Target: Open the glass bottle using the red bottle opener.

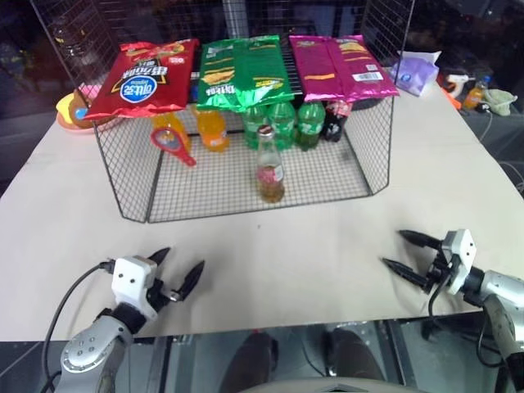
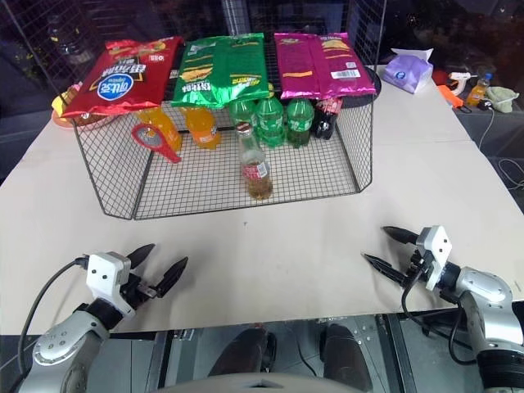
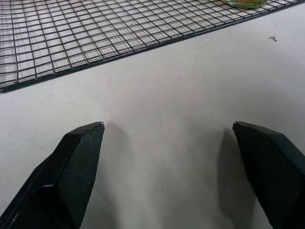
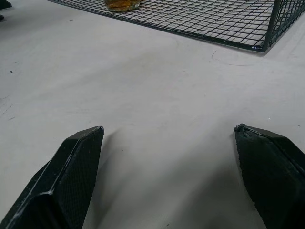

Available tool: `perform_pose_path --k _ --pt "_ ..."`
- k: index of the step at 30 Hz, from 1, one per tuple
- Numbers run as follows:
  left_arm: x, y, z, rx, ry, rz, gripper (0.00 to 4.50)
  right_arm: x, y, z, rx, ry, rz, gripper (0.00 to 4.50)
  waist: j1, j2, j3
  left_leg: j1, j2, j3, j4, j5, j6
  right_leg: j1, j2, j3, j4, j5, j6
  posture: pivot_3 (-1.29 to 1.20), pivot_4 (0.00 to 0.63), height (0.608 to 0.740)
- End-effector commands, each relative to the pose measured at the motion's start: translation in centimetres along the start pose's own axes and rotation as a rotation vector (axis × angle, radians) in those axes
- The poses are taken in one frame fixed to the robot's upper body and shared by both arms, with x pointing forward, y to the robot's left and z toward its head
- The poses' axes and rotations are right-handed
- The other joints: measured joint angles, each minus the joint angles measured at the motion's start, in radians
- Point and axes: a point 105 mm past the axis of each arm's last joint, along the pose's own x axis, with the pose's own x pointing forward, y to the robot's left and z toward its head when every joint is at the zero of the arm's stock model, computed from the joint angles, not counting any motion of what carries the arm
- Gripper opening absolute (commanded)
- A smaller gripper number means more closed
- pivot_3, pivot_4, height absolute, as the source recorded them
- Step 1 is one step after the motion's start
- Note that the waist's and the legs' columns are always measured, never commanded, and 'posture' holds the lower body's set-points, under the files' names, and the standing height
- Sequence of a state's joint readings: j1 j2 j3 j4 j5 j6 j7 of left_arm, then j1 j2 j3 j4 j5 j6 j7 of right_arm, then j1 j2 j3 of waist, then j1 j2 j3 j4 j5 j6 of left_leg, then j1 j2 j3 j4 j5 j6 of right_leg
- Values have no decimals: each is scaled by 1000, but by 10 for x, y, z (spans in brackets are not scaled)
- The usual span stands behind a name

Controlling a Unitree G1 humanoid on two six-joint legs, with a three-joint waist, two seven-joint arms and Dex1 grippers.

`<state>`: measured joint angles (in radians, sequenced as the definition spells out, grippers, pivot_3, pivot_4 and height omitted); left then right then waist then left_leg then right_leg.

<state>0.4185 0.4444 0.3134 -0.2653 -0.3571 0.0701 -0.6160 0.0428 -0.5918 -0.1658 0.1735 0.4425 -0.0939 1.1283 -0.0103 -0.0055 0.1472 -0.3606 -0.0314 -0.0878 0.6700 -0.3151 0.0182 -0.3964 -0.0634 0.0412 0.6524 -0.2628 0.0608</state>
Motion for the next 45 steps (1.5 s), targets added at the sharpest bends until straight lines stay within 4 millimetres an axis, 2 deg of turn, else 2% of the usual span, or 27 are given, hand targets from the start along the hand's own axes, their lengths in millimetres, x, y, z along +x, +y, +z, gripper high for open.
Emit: perform_pose_path --k 1,22,27,31,38,41,45 --pt "-4 2 12 25 -42 -7 4500 -5 -6 11 -46 -37 -16 4421 0 0 0 0 0 0 0 0 0 0 0 0 0 0 0 0 150 740" --pt "-2 4 11 17 -46 -27 4500 -3 -5 14 -61 -56 -11 4421 0 0 0 0 0 0 0 0 0 0 0 0 0 0 0 0 150 740" --pt "4 5 16 18 -67 -14 4500 3 2 19 -77 -75 26 4421 0 0 0 0 0 0 0 0 0 0 0 0 0 0 0 0 150 740" --pt "14 15 29 11 -119 38 4500 18 17 38 -81 -153 83 4421 0 0 0 0 0 -1 0 0 0 0 0 0 0 0 0 0 150 740" --pt "39 34 63 30 -233 128 4500 43 44 85 -125 -321 171 4421 0 0 0 0 0 -1 0 1 -2 0 0 -1 1 0 0 0 150 740" --pt "59 42 83 40 -302 171 4500 52 56 105 -150 -374 214 4421 4 0 0 0 -1 -1 0 3 -4 -1 0 -2 1 0 0 0 150 740" --pt "81 43 96 48 -342 180 4500 59 66 117 -171 -394 245 4421 6 0 0 -1 -1 -2 0 3 -5 -1 0 -4 1 0 0 0 150 740"
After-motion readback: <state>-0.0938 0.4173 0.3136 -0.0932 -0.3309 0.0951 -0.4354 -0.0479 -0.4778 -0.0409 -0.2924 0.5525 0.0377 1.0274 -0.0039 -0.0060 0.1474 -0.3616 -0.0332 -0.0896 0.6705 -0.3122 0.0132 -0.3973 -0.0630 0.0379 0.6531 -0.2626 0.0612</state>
